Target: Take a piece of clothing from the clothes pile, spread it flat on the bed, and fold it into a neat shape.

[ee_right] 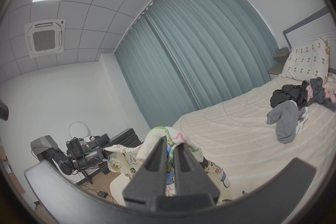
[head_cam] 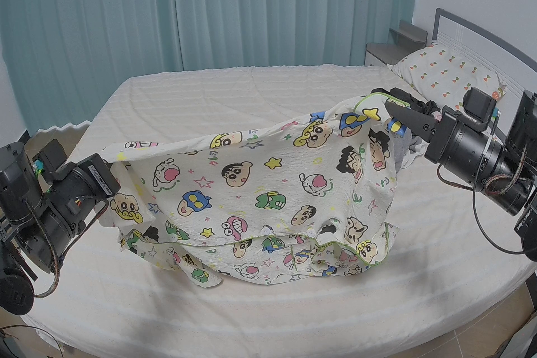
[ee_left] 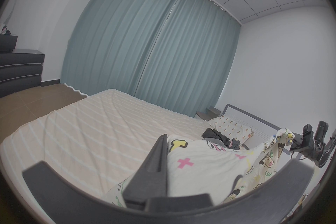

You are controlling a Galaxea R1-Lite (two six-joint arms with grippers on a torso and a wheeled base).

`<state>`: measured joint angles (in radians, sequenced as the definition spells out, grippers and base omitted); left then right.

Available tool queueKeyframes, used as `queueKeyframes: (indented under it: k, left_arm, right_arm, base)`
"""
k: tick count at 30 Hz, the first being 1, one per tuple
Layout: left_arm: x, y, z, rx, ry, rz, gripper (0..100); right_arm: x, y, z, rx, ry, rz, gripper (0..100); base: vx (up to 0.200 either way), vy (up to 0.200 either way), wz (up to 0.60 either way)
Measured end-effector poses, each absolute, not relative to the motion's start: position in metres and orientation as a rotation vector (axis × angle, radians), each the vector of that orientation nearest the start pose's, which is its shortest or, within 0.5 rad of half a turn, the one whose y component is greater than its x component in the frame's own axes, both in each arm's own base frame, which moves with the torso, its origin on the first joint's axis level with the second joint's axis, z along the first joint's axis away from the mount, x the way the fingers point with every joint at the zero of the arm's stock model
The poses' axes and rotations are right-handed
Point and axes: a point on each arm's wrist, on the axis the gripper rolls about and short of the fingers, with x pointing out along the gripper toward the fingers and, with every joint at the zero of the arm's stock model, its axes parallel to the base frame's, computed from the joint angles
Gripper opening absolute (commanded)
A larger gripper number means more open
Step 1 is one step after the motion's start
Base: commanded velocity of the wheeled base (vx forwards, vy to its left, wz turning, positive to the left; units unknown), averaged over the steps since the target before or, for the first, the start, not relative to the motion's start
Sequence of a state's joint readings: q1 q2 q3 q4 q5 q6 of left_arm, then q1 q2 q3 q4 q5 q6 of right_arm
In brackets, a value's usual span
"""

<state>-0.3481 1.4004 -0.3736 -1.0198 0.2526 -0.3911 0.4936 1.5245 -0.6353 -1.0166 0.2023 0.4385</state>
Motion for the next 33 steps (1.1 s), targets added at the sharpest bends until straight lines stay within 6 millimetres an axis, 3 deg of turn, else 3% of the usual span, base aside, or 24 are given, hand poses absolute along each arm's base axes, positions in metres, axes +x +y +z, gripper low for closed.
queueKeyframes:
  k: [5,19,33]
  left_arm:
    - [0.195,-0.065,0.184,-0.389,0.026,-0.095,0]
    - [0.191,-0.065,0.178,-0.382,0.049,-0.096,0]
    - [0.172,-0.063,0.183,-0.394,0.015,-0.129,0]
  right_arm:
    - [0.223,0.125,0.224,0.438,0.03,0.711,0]
    - [0.215,0.122,0.219,0.437,0.043,0.703,0]
    - [0.183,0.118,0.23,0.429,-0.008,0.766,0]
  base:
    - [0.0,0.08,0.0]
    - [-0.2,0.0,0.0]
    - [-0.2,0.0,0.0]
